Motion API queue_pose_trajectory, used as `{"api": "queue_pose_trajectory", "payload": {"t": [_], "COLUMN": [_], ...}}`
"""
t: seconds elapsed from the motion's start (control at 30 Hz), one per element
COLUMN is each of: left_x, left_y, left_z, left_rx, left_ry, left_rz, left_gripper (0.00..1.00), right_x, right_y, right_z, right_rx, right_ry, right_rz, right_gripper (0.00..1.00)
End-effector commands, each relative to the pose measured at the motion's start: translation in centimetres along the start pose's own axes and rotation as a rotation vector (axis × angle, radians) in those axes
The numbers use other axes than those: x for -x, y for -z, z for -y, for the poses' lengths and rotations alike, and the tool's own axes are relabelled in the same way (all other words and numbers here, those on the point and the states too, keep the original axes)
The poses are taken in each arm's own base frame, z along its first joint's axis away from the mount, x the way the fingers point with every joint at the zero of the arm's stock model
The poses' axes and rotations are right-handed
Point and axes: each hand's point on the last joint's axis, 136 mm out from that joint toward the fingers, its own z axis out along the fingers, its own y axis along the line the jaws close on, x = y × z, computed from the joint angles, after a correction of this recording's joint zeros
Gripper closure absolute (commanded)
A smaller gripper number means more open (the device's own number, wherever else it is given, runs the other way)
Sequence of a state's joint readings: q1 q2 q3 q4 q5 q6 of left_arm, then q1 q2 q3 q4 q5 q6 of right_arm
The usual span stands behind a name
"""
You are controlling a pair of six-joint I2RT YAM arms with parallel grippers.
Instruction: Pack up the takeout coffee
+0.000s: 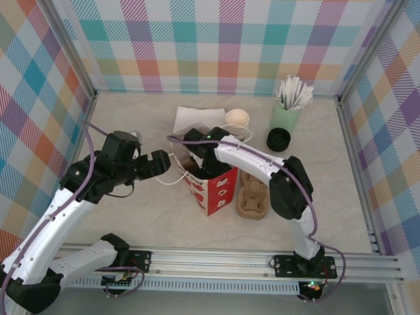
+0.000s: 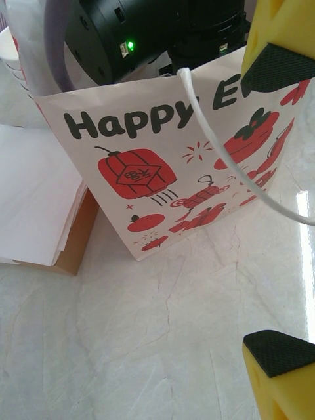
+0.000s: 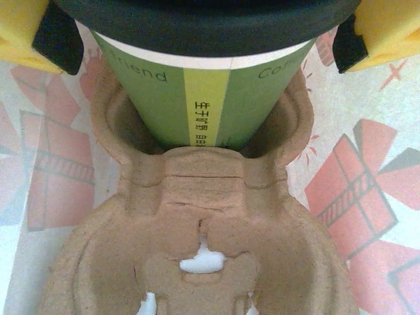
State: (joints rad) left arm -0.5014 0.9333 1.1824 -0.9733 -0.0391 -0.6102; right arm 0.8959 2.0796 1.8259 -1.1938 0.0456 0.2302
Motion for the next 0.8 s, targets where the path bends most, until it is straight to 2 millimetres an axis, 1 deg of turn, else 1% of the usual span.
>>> {"api": "queue_pose_trajectory", "payload": {"t": [0.0, 0.43, 0.77], "left_x": [0.2, 0.2, 0.3], "left_y": [0.3, 0.2, 0.2], "left_z": [0.0, 0.2, 0.4], "left_rx": [-0.002, -0.009, -0.013], "left_ry": [0.002, -0.003, -0.006], "left_rz": [0.011, 0.006, 0.005], "left_gripper": [0.04, 0.04, 0.04], "right_x": [0.0, 0.2, 0.1], "right_y": [2.1, 4.4, 7.2], "right_z": [0.4, 0.5, 0.8], "right_rx": [-0.001, -0.011, -0.023], "right_ry": [-0.006, -0.013, -0.018], "right_rz": [0.036, 0.062, 0.089], "right_gripper": [0.0, 0.0, 0.0]}}
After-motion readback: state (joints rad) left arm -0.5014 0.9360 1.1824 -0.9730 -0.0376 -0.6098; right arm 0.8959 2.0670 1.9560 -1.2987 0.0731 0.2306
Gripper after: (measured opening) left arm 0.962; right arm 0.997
